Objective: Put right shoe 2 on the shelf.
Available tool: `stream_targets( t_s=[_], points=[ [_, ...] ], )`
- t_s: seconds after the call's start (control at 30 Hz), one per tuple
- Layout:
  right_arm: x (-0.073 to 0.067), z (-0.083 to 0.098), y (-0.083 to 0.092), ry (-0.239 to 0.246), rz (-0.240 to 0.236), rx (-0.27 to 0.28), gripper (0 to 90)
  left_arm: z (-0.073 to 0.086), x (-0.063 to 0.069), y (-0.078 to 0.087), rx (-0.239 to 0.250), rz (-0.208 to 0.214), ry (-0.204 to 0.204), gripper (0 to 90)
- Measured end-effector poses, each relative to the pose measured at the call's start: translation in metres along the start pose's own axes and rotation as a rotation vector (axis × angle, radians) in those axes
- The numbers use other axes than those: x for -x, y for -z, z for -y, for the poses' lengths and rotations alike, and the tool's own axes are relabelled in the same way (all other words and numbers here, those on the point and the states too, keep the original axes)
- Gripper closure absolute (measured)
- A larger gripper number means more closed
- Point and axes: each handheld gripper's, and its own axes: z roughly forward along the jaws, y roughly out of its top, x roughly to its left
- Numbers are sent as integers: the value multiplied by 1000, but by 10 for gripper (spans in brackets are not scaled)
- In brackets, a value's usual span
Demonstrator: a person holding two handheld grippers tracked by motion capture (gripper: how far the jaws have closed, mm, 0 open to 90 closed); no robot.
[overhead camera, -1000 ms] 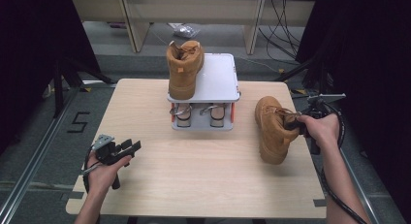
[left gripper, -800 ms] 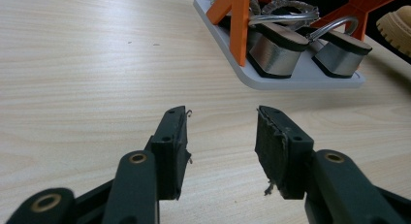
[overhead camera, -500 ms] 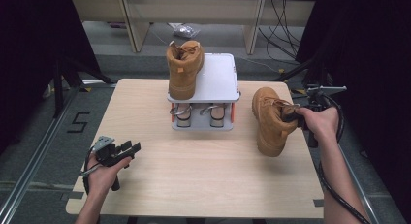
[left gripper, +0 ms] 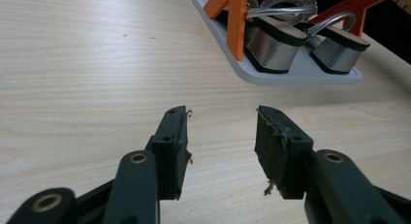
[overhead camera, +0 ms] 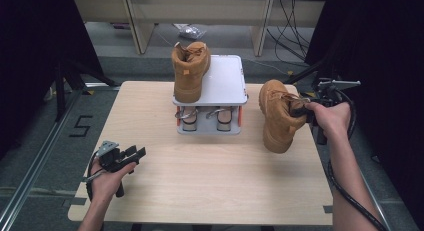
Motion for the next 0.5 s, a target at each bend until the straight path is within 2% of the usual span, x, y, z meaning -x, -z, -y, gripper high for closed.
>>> stream_targets(
  t_s=[0.03,0.1,0.13,0.17,0.23,0.3,0.37,0.4,0.43,0.47,0.5],
  points=[
    [-3,-1,1,-19,4,-7,854,0,0,0,2,0,0,545],
    [-6,-2,2,-20,6,-2,854,-1,0,0,4,1,-1,545],
    [-6,-3,1,-6,2,1,854,-1,0,1,4,3,0,545],
    [-8,-3,2,-12,5,-4,854,-1,0,1,6,1,1,544],
    [-9,-4,1,12,-2,16,855,-1,-1,1,7,6,1,544],
    [-13,-6,2,-12,0,0,854,-1,-1,2,1,-5,-1,546],
    [-15,-8,3,3,-2,16,854,-1,-2,2,6,-2,2,546],
    [-17,-8,3,-15,3,22,854,-1,-2,2,6,-3,1,546],
    [-16,-9,4,18,0,27,854,-1,-2,1,6,0,0,546],
    [-19,-10,5,4,-11,28,854,-1,-2,1,5,0,0,546],
    [-21,-12,5,-3,11,24,854,-1,-2,1,5,0,0,546]
  ],
)
